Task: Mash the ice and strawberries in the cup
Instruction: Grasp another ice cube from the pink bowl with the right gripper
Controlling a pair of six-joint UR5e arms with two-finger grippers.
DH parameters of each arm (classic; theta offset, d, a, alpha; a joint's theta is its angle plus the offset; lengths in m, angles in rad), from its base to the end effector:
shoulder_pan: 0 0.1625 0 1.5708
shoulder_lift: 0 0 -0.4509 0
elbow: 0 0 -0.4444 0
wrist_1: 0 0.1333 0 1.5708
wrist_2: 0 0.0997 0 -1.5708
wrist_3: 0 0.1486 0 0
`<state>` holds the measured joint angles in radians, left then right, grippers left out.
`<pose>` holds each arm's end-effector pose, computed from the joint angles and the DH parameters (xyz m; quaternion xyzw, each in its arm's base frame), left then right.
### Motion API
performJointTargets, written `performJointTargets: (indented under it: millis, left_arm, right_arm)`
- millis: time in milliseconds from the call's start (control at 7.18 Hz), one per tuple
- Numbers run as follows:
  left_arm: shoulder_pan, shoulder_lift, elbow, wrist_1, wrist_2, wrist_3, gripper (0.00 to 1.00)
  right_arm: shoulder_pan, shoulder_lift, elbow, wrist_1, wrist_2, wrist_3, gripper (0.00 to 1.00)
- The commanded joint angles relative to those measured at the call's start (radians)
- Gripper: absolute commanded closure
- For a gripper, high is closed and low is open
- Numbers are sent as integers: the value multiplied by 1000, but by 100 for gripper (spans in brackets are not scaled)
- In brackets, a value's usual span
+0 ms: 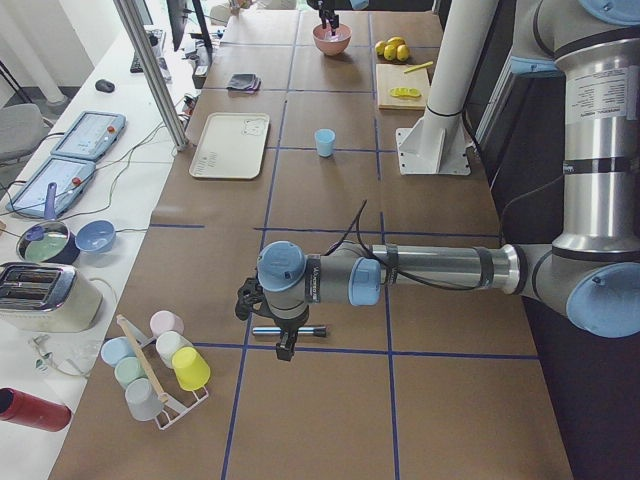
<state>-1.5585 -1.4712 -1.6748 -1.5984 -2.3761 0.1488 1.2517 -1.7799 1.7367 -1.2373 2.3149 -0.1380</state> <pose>-0.0200 -0.5028 0.7089 0.0414 0.3899 0.0803 0.9164 -0.1187 -0.4634 0.6990 0.1017 -0.3704 -0.2601 0.8859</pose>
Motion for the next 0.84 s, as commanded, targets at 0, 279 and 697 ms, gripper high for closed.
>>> performJointTargets:
  millis: [0, 279, 697]
  left_arm:
    - [0, 0, 0, 0, 0, 2, 0]
    - [0, 0, -2, 0, 0, 2, 0]
    - [0, 0, -2, 0, 0, 2, 0]
  right_arm:
    - [-1, -3, -3, -2, 4, 0, 15]
    - [-21, -15, -5, -5, 4, -3, 18]
    - [-43, -33, -6, -8, 3, -3, 18]
